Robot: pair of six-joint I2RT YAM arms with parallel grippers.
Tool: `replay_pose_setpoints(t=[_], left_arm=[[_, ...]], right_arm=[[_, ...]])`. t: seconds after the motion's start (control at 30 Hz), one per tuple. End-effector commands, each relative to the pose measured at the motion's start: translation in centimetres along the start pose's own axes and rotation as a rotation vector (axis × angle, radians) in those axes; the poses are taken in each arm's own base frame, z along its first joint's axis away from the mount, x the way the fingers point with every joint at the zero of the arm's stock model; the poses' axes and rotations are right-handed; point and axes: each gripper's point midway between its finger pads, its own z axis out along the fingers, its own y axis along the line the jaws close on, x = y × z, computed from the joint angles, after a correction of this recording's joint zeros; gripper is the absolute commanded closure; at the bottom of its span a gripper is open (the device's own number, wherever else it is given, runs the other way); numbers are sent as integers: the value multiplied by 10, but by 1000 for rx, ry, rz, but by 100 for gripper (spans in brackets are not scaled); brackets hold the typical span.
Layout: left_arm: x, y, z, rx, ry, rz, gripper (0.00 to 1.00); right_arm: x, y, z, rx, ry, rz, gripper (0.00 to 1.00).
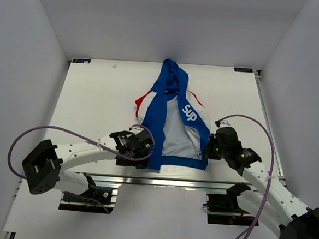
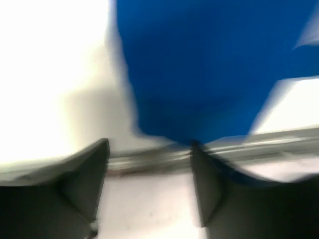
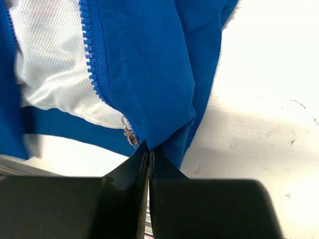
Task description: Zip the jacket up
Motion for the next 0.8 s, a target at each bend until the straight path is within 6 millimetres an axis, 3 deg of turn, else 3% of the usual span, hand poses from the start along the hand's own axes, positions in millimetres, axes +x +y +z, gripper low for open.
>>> replay_pose_setpoints(t=[0.0,0.1,0.17,0.27,0.37,0.53,0.63,0.73,0.77], left_arm=[[9,23,-16,-96,23,-114,2],[-23,5,-32,-53,-69,-92,2],[-44,-22,-40,41,-110,-41,2],[-60,-55,-40,118,-99,41,2],[-66,-74,-29,117,-61,94,2],[-64,-75,0,20,-4,107,3],[-66,-74,9,-34,0,96,9],[-68,-69,18,-96,-1,87,21],[-68,-69,19,-103,-2,87,31]], right_arm=[[-5,-2,-1,17,-9,5,100],[-6,-1,-1,10,-16,2,100],[-6,-1,-2,7,-22,0,100],[-6,-1,-2,4,-22,0,100],[-5,-1,-1,3,-16,0,100],[-4,-2,-1,10,-16,2,100],[-4,-3,-1,14,-15,3,100],[-5,-4,-1,22,-19,6,100],[-5,-5,-1,26,-19,8,100]])
